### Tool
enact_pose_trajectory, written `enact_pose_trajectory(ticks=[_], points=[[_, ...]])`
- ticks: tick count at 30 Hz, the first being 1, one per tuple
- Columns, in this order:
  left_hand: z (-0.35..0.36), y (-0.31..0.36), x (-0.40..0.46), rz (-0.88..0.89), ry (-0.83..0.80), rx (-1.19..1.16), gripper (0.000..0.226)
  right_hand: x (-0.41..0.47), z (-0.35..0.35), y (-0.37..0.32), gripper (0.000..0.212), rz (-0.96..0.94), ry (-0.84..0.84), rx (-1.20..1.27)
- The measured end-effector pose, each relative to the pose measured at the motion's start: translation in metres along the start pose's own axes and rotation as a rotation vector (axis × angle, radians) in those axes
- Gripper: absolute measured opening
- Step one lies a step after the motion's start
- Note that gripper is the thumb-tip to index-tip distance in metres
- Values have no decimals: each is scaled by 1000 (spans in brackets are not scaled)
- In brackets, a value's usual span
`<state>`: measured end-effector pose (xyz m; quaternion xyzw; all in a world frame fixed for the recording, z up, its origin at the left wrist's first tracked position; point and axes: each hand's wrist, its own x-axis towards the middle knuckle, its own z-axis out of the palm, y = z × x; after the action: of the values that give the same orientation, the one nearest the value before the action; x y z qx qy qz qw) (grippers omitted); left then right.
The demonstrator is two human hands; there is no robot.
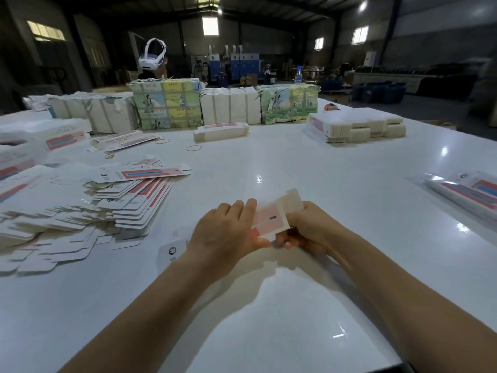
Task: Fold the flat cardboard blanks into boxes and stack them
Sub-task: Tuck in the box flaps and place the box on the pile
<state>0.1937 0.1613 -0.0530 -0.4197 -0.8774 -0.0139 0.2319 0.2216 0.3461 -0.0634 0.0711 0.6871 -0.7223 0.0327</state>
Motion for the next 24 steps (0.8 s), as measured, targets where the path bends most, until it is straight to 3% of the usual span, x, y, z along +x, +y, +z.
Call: enact_pose_trajectory(ticks=[5,9,13,17,20,22,24], points=[[-3,-3,2,15,169,8,71,-1,0,-2,35,40,19,48],[6,-4,1,-87,74,-171,75,0,-1,-2,28,77,47,76],[11,-17,-2,-155,-32,-198,75,0,-5,-5,26,110,133,121],[6,-24,-3,-249,-41,-294,63,-2,2,-9,23,86,161,191],[3,-30,-1,-337,-46,-280,61,0,2,-8,13,-155,483,314],[2,-33,0,-388,-54,-314,65,-4,4,-4,7,-417,663,64],[3,-33,-1,-396,-61,-327,66,-8,13,3,14,-556,642,-197]])
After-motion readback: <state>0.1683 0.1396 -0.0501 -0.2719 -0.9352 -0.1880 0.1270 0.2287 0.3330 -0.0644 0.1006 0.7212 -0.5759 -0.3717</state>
